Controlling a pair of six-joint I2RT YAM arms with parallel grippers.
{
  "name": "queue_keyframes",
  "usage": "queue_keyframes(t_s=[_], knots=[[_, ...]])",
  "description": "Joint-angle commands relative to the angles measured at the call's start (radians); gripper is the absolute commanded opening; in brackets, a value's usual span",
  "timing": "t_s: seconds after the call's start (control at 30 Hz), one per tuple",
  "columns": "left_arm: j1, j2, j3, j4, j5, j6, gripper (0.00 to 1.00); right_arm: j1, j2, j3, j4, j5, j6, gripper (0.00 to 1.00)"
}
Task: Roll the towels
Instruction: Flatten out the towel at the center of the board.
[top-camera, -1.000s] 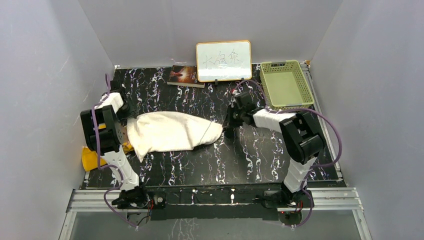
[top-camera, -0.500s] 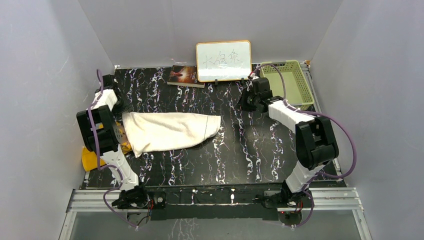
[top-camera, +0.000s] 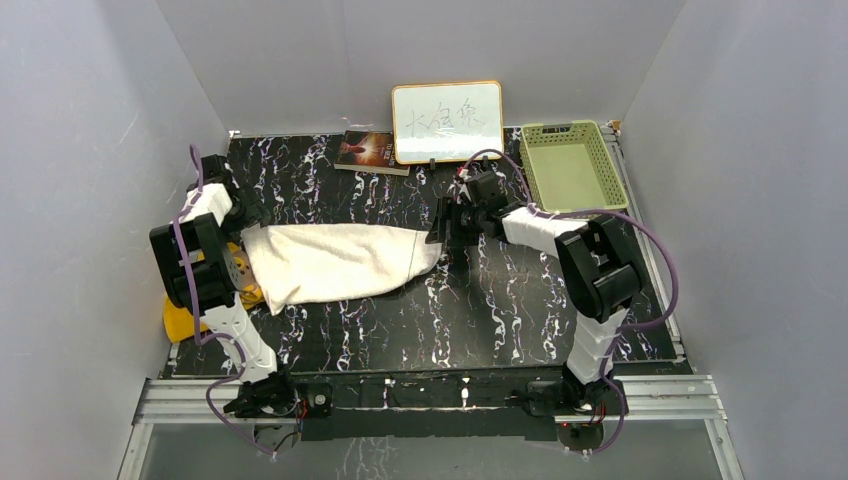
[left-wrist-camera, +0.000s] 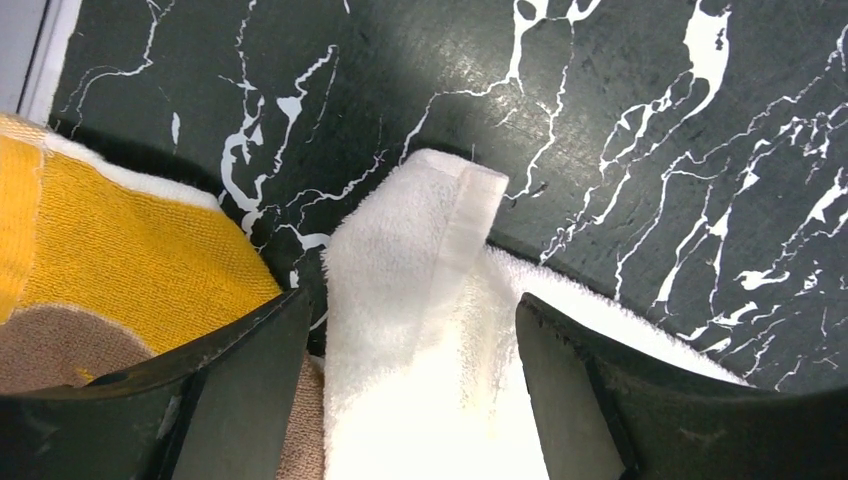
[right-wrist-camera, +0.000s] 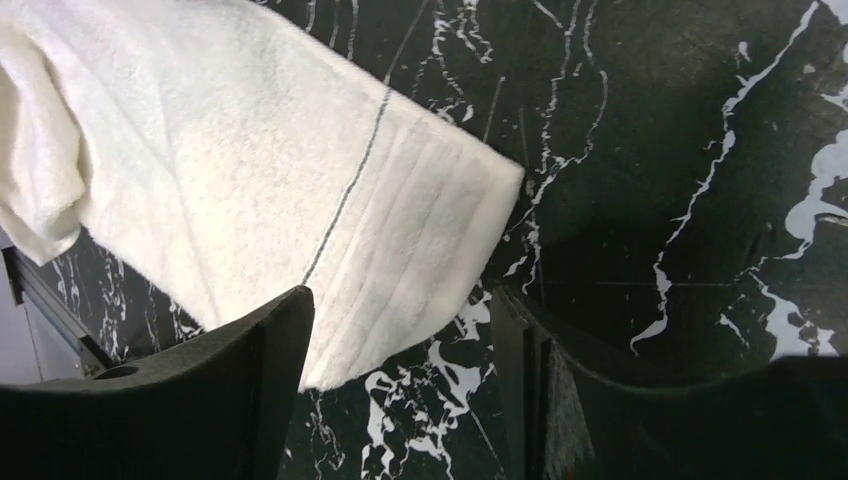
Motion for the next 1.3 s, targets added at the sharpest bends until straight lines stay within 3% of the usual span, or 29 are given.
queue_keyframes(t_s=[0.0, 0.1, 0.27, 0.53, 0.7, 1.13, 1.17, 1.2, 1.27], knots=[[0.005, -0.08, 0.002, -0.014, 0.029, -0.004, 0.74, -0.015, 0.044, 0.017, 0.086, -0.027, 0.036, 0.63], [0.005, -0.088, -0.001, -0.012, 0.028, -0.004, 0.74, -0.012, 0.08, 0.044, 0.063, -0.01, 0.028, 0.62], [0.007, -0.095, 0.008, -0.016, 0.026, -0.008, 0.74, 0.044, 0.131, 0.115, -0.006, 0.085, -0.047, 0.7], [0.024, -0.112, 0.025, -0.032, 0.023, -0.006, 0.75, 0.179, 0.195, 0.242, -0.196, 0.441, -0.182, 0.63], [0.033, -0.124, 0.025, -0.032, 0.032, -0.011, 0.76, 0.19, 0.185, 0.237, -0.219, 0.527, -0.211, 0.6], [0.039, -0.145, 0.04, -0.046, 0.045, -0.012, 0.77, 0.16, 0.231, 0.216, -0.163, 0.468, -0.2, 0.59], [0.039, -0.145, 0.042, -0.046, 0.046, -0.011, 0.77, 0.155, 0.24, 0.216, -0.163, 0.461, -0.207, 0.53], [0.039, -0.145, 0.044, -0.049, 0.046, -0.01, 0.77, 0.151, 0.246, 0.215, -0.161, 0.457, -0.218, 0.41], [0.04, -0.145, 0.045, -0.05, 0.05, -0.01, 0.77, 0.151, 0.248, 0.213, -0.171, 0.484, -0.265, 0.01]])
